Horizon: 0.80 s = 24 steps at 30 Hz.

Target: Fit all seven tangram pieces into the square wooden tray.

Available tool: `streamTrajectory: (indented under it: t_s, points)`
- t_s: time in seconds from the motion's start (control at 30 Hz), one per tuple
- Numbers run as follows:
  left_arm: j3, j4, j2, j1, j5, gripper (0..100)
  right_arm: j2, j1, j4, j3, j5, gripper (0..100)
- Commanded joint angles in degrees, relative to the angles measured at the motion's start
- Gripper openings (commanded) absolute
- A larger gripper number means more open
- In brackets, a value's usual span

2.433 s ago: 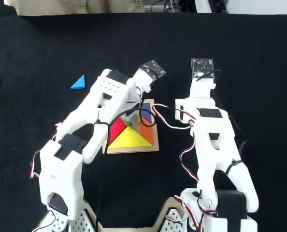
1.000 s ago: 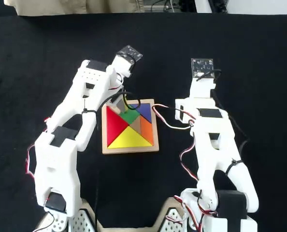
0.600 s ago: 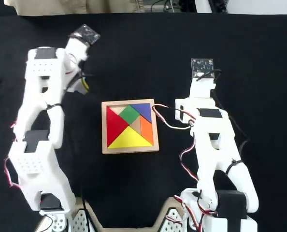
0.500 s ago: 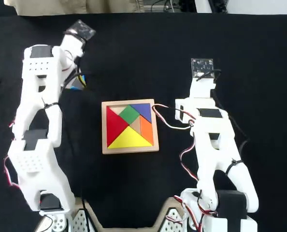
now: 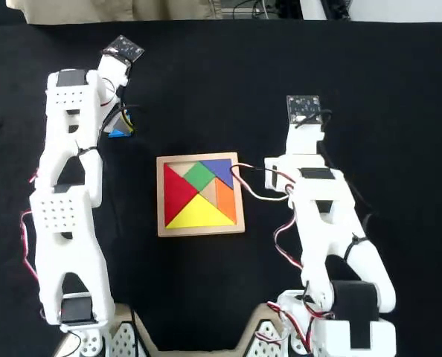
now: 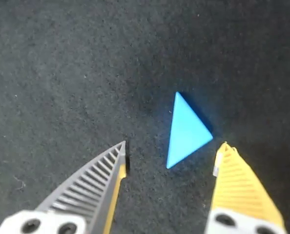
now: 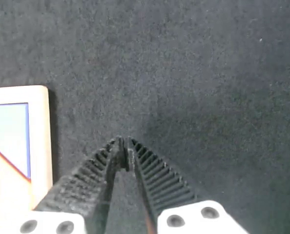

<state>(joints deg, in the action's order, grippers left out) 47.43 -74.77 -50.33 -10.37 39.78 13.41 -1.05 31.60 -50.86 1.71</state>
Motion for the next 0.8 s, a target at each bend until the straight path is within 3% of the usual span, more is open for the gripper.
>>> streamTrajectory:
  t_s: [0.0,0.4,0.77]
  points:
    - [8.75,-2.37,-2.55,0.66,0.26,29,-0.04,0.62,-0.70,3.47,0.53,1.2]
    - [25.54,-8.00,-13.71,1.01,-2.55,29,-0.04,0.88,-0.70,3.47,0.53,1.2]
    - [28.88,-9.41,-17.49,3.74,-2.73,29,-0.04,0.79,-0.70,3.47,0.53,1.2]
